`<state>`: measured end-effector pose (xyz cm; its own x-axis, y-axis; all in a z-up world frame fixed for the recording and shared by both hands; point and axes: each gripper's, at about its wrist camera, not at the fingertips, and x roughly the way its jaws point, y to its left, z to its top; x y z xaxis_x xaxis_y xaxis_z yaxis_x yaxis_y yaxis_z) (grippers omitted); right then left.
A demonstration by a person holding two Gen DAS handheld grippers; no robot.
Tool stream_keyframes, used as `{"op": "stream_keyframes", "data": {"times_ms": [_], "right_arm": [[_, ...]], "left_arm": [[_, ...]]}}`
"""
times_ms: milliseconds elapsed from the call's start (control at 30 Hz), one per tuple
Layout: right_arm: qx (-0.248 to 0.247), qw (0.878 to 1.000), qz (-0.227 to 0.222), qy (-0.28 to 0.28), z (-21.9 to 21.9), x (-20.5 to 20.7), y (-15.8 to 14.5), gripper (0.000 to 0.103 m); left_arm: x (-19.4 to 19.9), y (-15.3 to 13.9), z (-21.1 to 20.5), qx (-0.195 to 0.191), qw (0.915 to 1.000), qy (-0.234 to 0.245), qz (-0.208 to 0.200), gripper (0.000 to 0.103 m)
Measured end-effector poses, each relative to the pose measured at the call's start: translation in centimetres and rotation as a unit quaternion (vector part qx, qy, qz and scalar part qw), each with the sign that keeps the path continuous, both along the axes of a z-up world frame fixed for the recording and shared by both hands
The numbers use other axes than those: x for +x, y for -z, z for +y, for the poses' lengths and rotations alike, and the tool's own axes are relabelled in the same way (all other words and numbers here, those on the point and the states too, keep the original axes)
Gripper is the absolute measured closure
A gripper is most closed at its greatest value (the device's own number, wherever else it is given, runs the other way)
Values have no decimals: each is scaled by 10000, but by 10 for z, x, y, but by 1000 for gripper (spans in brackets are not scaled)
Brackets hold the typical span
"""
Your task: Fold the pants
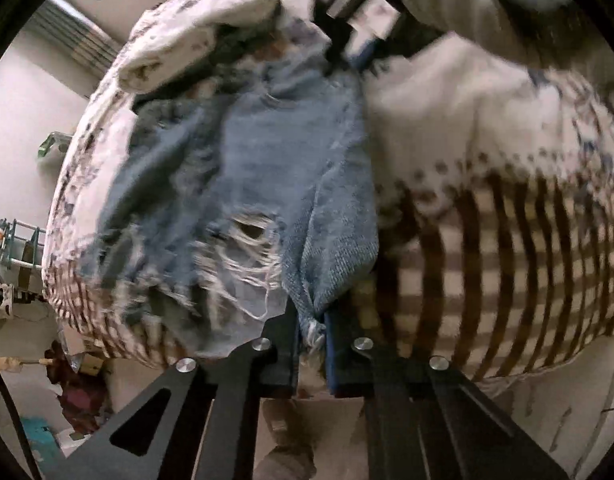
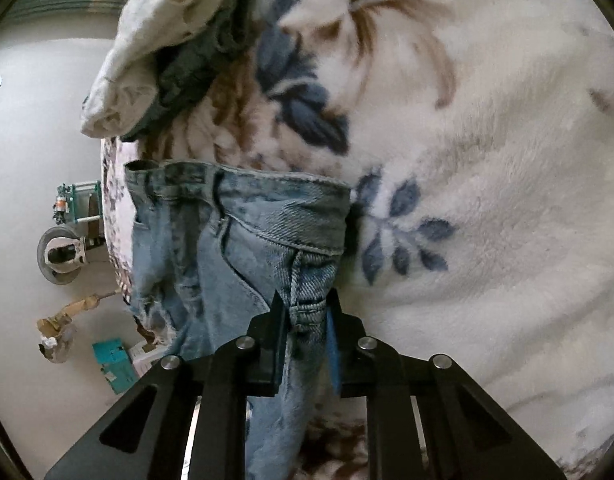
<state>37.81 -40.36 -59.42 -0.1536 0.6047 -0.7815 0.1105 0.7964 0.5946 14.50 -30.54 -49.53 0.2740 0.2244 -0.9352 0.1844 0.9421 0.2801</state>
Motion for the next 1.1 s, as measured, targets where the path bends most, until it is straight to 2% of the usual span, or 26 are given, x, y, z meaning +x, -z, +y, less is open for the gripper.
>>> {"op": "stream_keyframes", "data": {"times_ms": [267,400,533,667,833,933,1000,1033,1100], "right_arm": [[49,9999,-100,22,16,11,-45,85],[26,9996,-267,-40,50,24,-82,86],[-142,9985,-471,-237,118,47,-122,86],[-462,9961,-529,-527,199,70,-136,86],[-1106,9866,-476,-1097,308,91,-106,86],[-1450,9778,-434,-1447,355,97,-77,86],[-1645,9717,-304,-1667,377,100,-55,83],[-1686,9707,-168,-1705,386,103,-45,76],[-1494,9724,50,-1790,393,108,-35,54]], "left_arm": [[25,-63,69,-195,9961,-736,-455,96],[36,-88,110,-346,9907,-1135,-661,96],[42,-105,163,-538,9825,-1585,-812,96],[48,-97,222,-836,9711,-2119,-712,96],[59,-68,289,-1083,9609,-2495,-519,96],[67,-42,328,-1224,9564,-2637,-285,95],[73,-23,350,-1383,9518,-2739,-52,91],[73,-16,362,-1557,9451,-2873,13,90],[70,-13,374,-1734,9368,-3038,61,75]]}}
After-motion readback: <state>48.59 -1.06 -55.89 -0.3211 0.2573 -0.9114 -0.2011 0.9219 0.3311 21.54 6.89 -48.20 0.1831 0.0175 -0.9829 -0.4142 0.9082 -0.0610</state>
